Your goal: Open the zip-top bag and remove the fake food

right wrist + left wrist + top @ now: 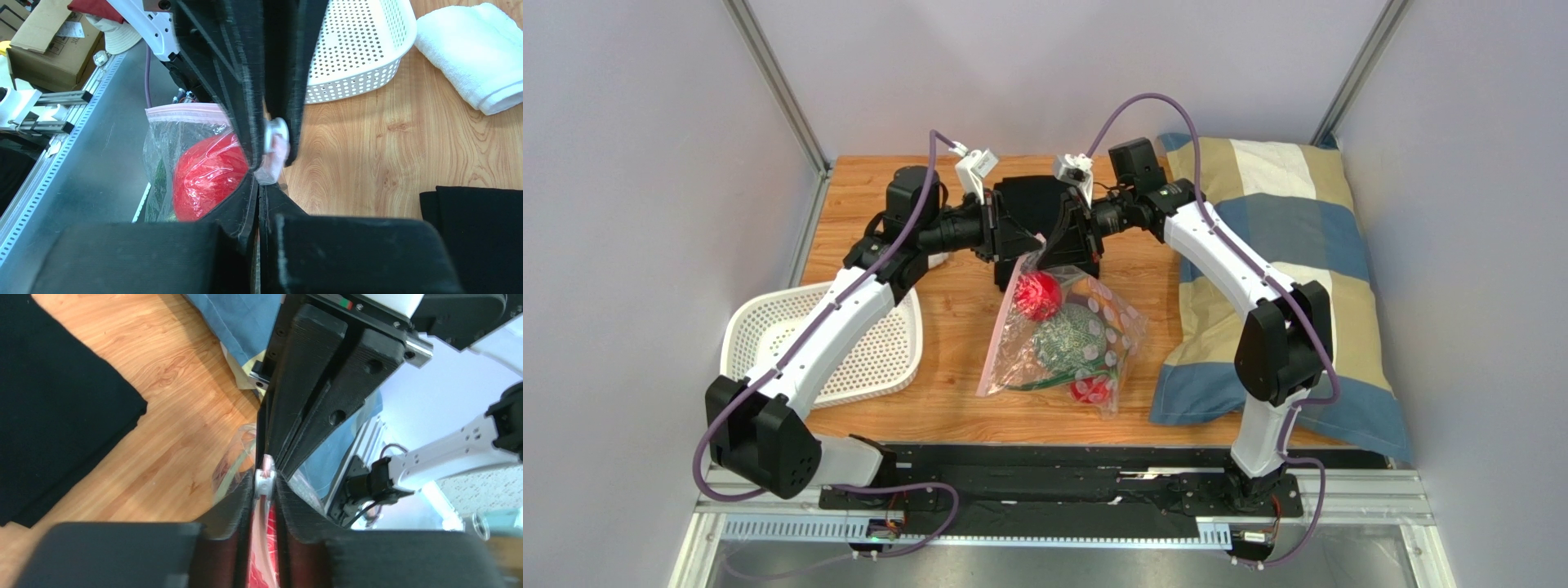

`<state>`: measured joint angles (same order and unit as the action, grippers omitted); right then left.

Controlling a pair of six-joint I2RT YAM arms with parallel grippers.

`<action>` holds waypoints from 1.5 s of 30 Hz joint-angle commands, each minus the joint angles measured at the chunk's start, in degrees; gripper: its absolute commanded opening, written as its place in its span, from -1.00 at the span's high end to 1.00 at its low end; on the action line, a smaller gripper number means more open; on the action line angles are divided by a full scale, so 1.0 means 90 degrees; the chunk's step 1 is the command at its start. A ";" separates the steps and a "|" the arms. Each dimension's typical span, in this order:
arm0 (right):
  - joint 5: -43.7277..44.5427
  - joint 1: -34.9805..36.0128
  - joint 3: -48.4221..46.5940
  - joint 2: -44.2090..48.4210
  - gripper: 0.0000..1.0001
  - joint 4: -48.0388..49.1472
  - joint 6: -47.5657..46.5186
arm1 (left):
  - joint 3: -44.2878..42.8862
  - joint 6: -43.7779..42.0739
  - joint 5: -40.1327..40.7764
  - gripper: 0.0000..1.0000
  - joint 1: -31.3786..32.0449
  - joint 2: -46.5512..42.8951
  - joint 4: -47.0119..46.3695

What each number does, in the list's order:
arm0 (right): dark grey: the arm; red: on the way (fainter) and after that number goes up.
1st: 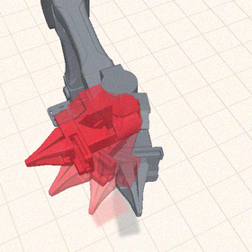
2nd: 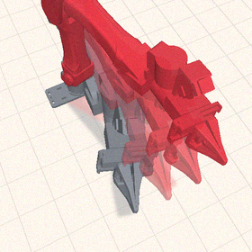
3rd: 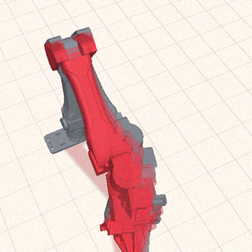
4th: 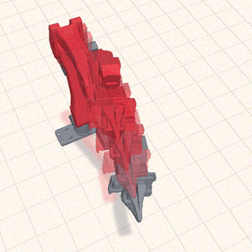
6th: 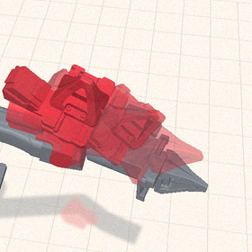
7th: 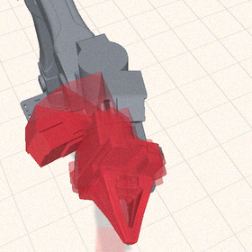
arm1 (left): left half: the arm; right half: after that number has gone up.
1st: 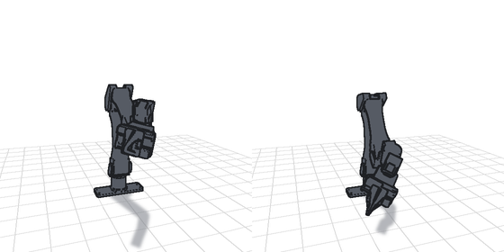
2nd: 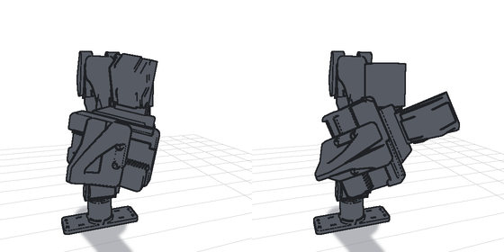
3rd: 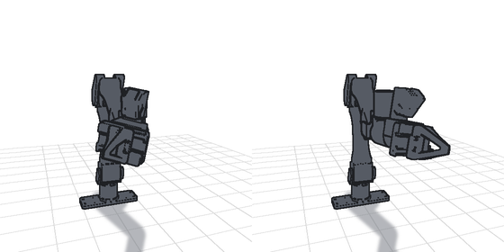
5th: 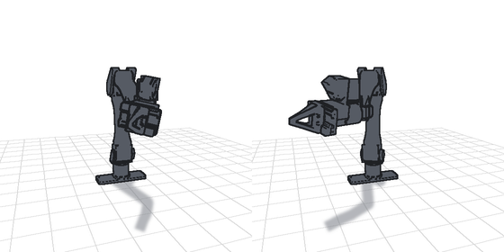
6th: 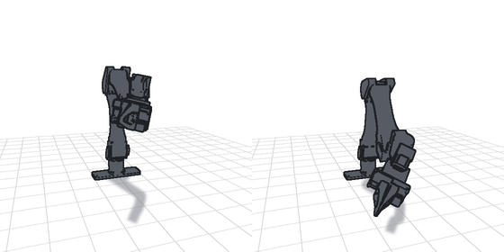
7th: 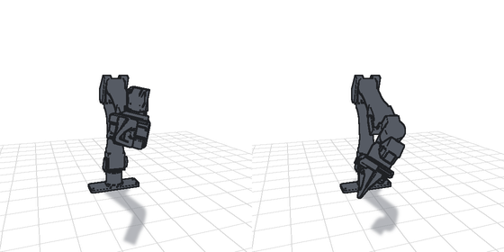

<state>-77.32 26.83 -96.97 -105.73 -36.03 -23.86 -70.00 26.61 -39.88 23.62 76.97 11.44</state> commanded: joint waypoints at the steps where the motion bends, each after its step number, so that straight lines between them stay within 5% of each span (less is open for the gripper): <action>1: -0.0306 0.0027 -0.0329 0.0019 1.00 0.0019 -0.0210 | -0.0299 -0.0144 -0.0130 0.93 0.0013 -0.0036 -0.0197; 7: -0.0188 -0.0012 -0.0348 -0.0009 1.00 0.0029 -0.0084 | -0.0230 -0.0320 0.0027 1.00 0.0013 -0.0232 -0.0041; 10: -0.0052 0.0056 -0.0301 0.0029 0.39 0.0019 -0.0025 | -0.0182 -0.0281 -0.0042 1.00 0.0022 -0.0222 -0.0050; 14: -0.0071 0.0095 -0.0222 0.0078 0.17 0.0048 -0.0054 | -0.0142 -0.0106 -0.0081 1.00 0.0022 -0.0222 -0.0304; 18: -0.0119 0.0134 -0.0368 -0.0029 0.26 0.0136 0.0111 | -0.0211 -0.0037 -0.0207 1.00 0.0022 -0.0193 -0.0343; 21: 0.0132 0.0232 -0.0475 -0.0127 0.62 0.0341 0.0356 | -0.0143 0.0012 -0.0286 1.00 0.0022 -0.0241 -0.0461; 22: 0.0240 0.0261 -0.0514 -0.0156 1.00 0.0361 0.0375 | -0.0142 0.0012 -0.0325 1.00 0.0022 -0.0232 -0.0480; 27: 0.0983 0.0174 -0.0496 -0.0147 1.00 0.0400 0.0521 | 0.0120 -0.0066 0.0132 1.00 0.0022 -0.0514 -0.0042; 36: 0.1763 -0.0256 0.0119 0.0088 1.00 0.2068 0.2258 | 0.1487 0.0265 0.1031 1.00 0.0022 -0.2018 0.1042; 45: 0.2447 -0.0364 0.0120 0.0020 1.00 0.2470 0.3021 | 0.2513 0.1397 0.0468 1.00 0.0110 -0.3327 0.0945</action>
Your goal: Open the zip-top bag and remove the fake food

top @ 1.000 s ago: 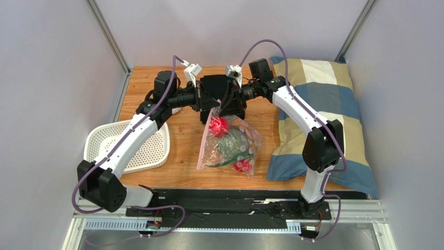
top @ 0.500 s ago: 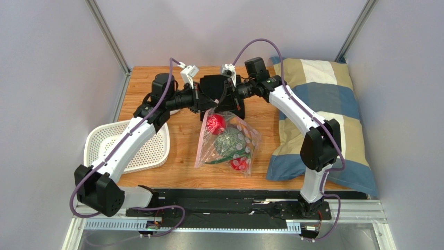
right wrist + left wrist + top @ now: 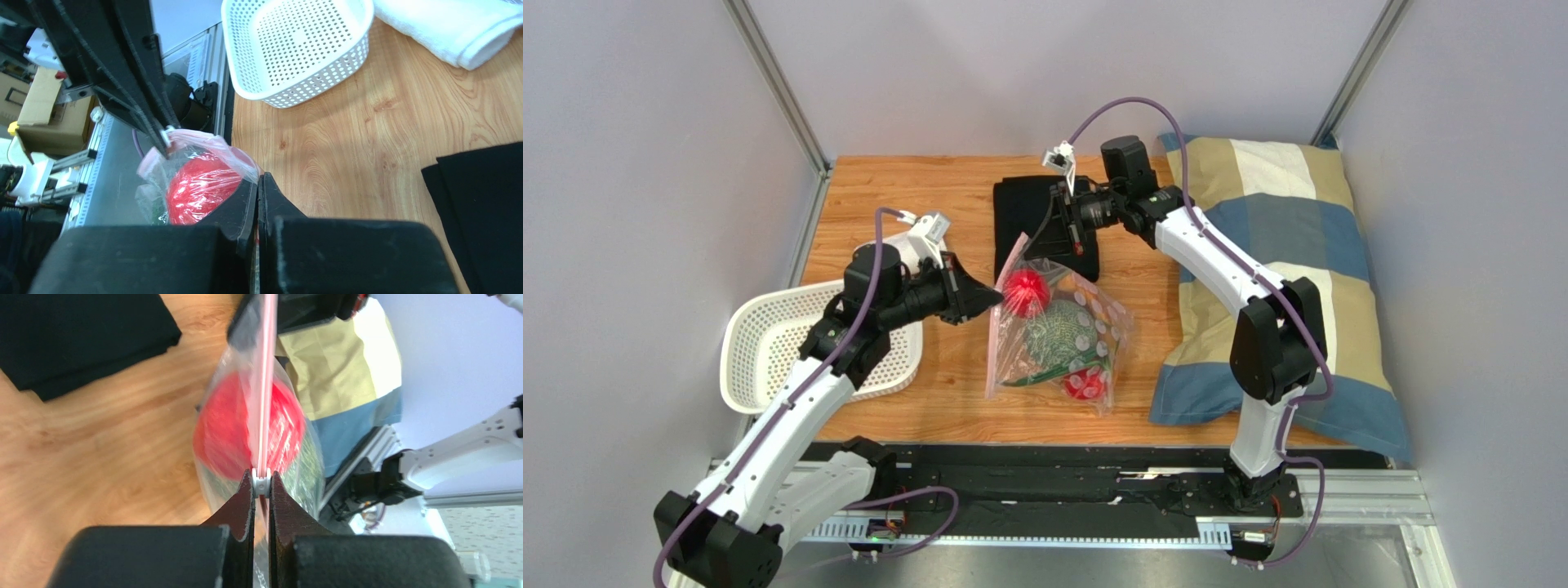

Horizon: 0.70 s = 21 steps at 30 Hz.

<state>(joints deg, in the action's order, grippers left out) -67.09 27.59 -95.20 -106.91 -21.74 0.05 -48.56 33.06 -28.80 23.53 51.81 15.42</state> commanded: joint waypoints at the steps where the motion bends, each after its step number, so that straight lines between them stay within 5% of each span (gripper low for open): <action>1: 0.1496 -0.0459 -0.0086 0.0151 1.00 0.0882 0.0442 | 0.0209 0.0808 -0.0794 1.00 0.0226 -0.0793 0.0484; 8: 0.3223 -0.0537 -0.0125 -0.0025 1.00 0.0873 0.1283 | 0.0785 0.1580 -0.0727 1.00 0.1145 -0.1761 0.0892; 14: 0.3557 -0.0439 -0.0964 -0.0259 1.00 -0.0180 0.1205 | 0.0971 0.1961 -0.0462 1.00 0.1311 -0.2115 0.0613; 17: 0.4538 -0.0322 -0.1550 -0.0240 -0.06 -0.1448 0.1506 | 0.0719 0.1952 -0.0521 1.00 0.1311 -0.1569 0.0075; 18: 0.4738 -0.0312 -0.1696 -0.0259 -0.99 -0.2206 0.1691 | 0.0601 0.1894 -0.0502 1.00 0.1302 -0.1413 0.0054; 21: 0.5206 -0.0351 -0.2263 -0.0240 -1.00 -0.3594 0.2082 | 0.0162 0.1669 -0.0540 1.00 0.1312 -0.0866 0.0015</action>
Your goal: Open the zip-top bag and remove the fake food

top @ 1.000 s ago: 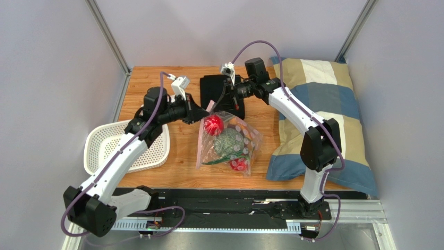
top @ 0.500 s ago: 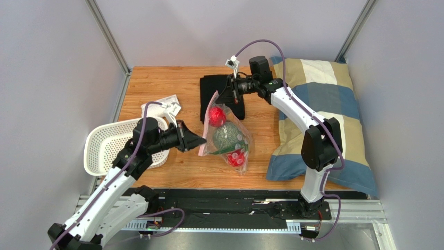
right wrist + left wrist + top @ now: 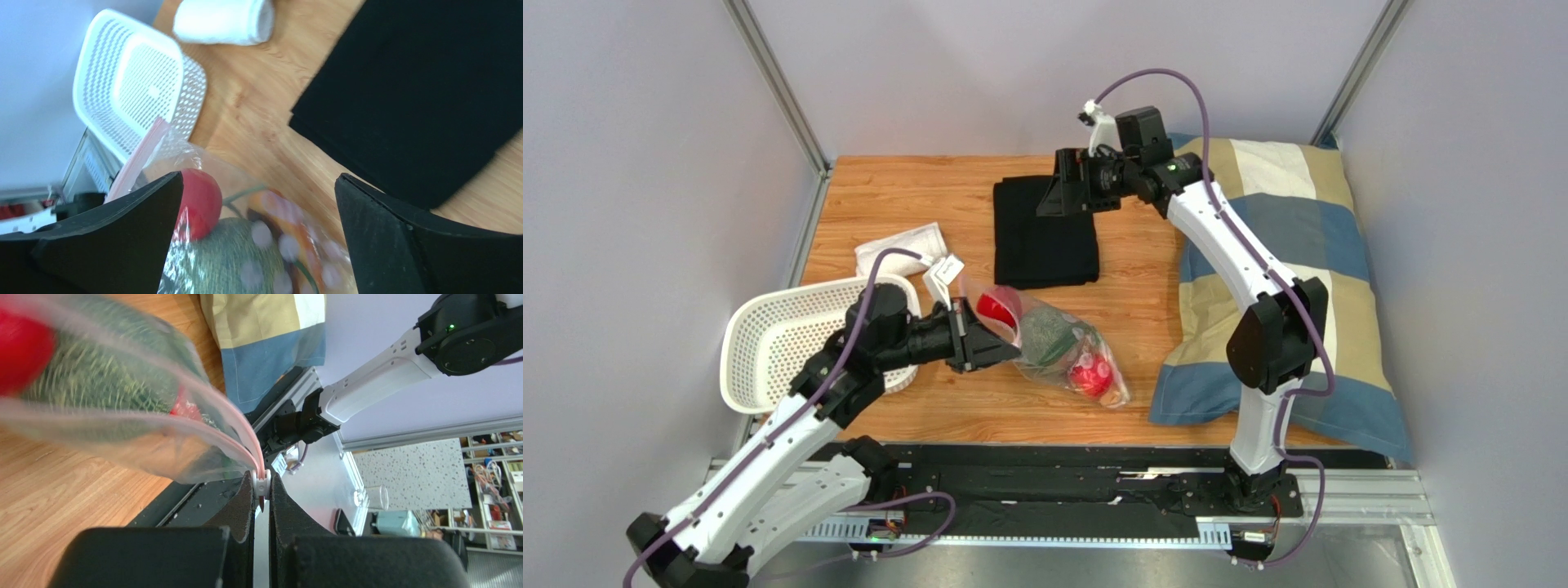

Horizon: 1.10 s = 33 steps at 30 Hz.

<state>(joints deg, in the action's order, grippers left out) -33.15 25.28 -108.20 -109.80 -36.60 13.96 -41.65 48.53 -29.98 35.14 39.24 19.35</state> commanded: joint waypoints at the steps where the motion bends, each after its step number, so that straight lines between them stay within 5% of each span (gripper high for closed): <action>1: 0.1630 -0.0084 -0.0984 0.0100 -1.00 -0.2287 0.0868 | -0.0761 -0.0089 -0.0429 1.00 0.0022 0.0716 -0.0393; 8: 0.1095 0.0511 -0.1513 0.0294 -0.96 -0.3863 0.0726 | -0.0988 -0.0305 -0.0575 1.00 0.0022 0.1089 -0.0246; 12: 0.0744 0.0940 -0.1444 0.0131 -0.58 -0.3988 0.0375 | -0.0959 -0.0217 -0.0517 1.00 0.0032 0.1021 -0.0197; 25: 0.1652 0.2338 -0.2313 -0.0641 -0.58 -0.4322 0.0148 | -0.0880 -0.0217 -0.0380 1.00 0.0051 0.0747 0.0056; 33: 0.1974 0.2455 -0.2498 -0.1012 0.10 -0.4341 0.0090 | -0.0900 -0.0285 -0.0419 1.00 0.0051 0.0591 0.0251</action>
<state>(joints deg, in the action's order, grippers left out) -17.61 47.18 -126.82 -117.30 -75.61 15.46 -47.83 47.13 -32.69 35.29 46.33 22.22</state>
